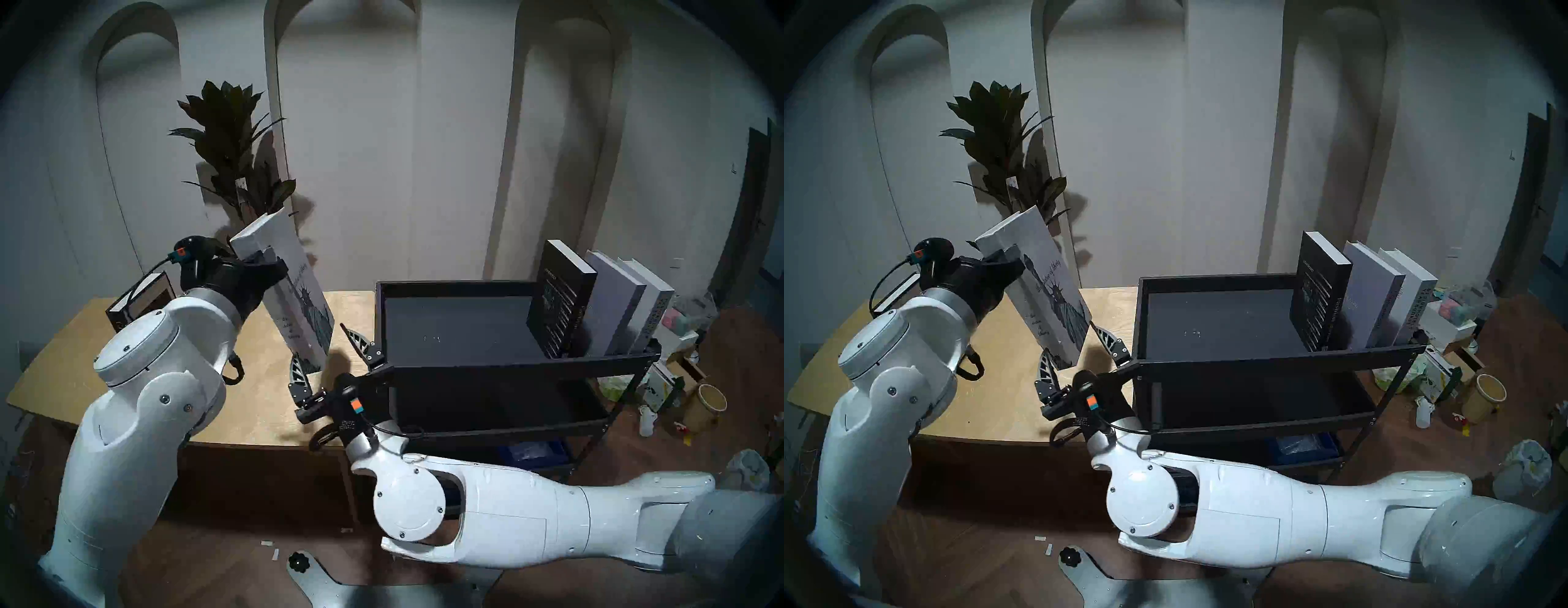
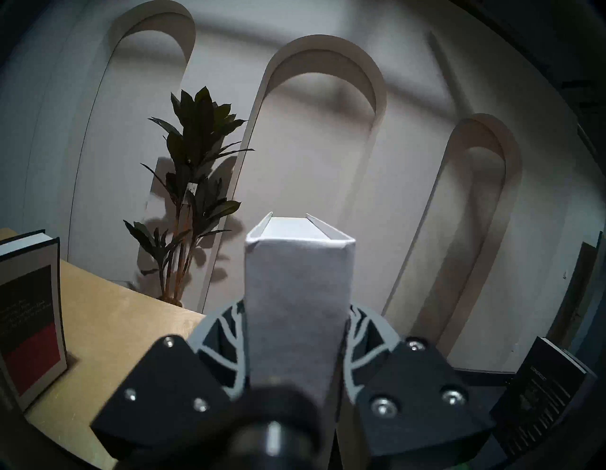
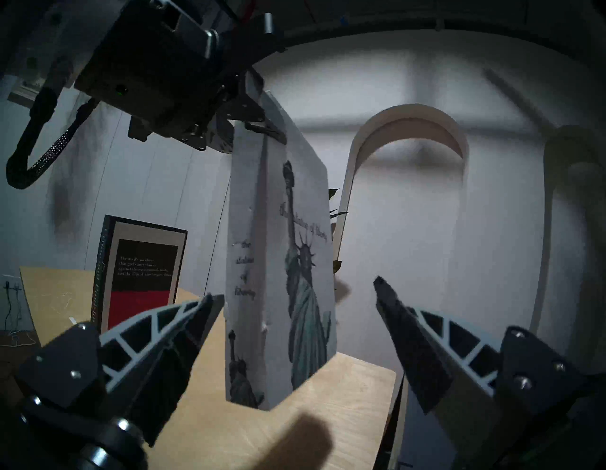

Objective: Move the books from the display table onto the shelf, standing them upright with spines facing out and tallest at one end

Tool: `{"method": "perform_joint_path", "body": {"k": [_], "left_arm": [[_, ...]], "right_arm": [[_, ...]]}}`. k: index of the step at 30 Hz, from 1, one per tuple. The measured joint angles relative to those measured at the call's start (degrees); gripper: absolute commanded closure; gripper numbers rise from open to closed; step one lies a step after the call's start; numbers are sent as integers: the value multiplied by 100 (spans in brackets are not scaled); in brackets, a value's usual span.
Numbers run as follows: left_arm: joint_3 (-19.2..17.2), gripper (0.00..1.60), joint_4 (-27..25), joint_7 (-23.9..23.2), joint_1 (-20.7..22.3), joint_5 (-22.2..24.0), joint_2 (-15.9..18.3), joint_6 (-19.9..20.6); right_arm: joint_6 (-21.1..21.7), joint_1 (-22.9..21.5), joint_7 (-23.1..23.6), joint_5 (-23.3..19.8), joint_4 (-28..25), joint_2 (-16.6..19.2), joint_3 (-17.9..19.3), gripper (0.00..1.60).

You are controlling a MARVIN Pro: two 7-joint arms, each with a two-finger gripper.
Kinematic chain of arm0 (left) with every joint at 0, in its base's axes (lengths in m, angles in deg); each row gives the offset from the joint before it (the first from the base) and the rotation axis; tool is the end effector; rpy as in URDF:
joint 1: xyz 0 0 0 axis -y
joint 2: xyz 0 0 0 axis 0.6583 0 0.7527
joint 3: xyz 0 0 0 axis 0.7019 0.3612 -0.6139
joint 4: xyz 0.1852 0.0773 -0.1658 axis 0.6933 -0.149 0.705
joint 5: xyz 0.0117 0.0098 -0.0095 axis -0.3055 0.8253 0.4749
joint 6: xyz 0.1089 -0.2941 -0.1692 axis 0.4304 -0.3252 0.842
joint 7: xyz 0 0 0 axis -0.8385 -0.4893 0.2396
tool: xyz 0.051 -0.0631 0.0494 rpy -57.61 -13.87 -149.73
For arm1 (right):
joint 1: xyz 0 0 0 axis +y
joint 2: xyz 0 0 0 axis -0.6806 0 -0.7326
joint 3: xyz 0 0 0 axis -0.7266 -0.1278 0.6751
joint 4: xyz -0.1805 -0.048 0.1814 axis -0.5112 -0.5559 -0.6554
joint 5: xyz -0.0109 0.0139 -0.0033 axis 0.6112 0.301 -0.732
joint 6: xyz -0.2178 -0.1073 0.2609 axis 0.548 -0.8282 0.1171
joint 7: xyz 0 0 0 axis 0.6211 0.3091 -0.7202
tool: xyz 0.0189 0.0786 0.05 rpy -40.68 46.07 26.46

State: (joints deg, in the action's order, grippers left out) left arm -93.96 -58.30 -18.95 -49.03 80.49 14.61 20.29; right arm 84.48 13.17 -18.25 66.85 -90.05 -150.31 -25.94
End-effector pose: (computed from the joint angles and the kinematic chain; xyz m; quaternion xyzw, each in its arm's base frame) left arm 0.3708 -0.0106 -0.0292 0.7029 0.1184 0.6933 0.1059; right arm 0.3027 0.3108 -0.2153 -0.5631 -0.2291 -0.7828 0.1328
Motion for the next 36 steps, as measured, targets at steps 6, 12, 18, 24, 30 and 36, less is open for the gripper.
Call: {"method": "perform_joint_path", "body": {"k": [6, 12, 18, 24, 30, 36], "left_arm": [[122, 160, -172, 431, 7, 95, -116, 137], [189, 160, -228, 861, 42, 163, -234, 248], [239, 160, -248, 1304, 161, 226, -374, 364], [288, 160, -252, 1666, 280, 281, -504, 446], [443, 160, -256, 1996, 438, 356, -658, 529], [582, 160, -259, 2261, 568, 417, -795, 586]], "right_arm": [[189, -115, -106, 82, 74, -332, -90, 0], [366, -212, -242, 148, 347, -660, -107, 0], [558, -314, -424, 223, 757, -1023, -92, 0], [706, -395, -575, 270, 1130, -1301, -90, 0], [846, -453, -711, 298, 1557, -1628, -118, 0], [935, -468, -835, 308, 1924, -1919, -157, 60]]}}
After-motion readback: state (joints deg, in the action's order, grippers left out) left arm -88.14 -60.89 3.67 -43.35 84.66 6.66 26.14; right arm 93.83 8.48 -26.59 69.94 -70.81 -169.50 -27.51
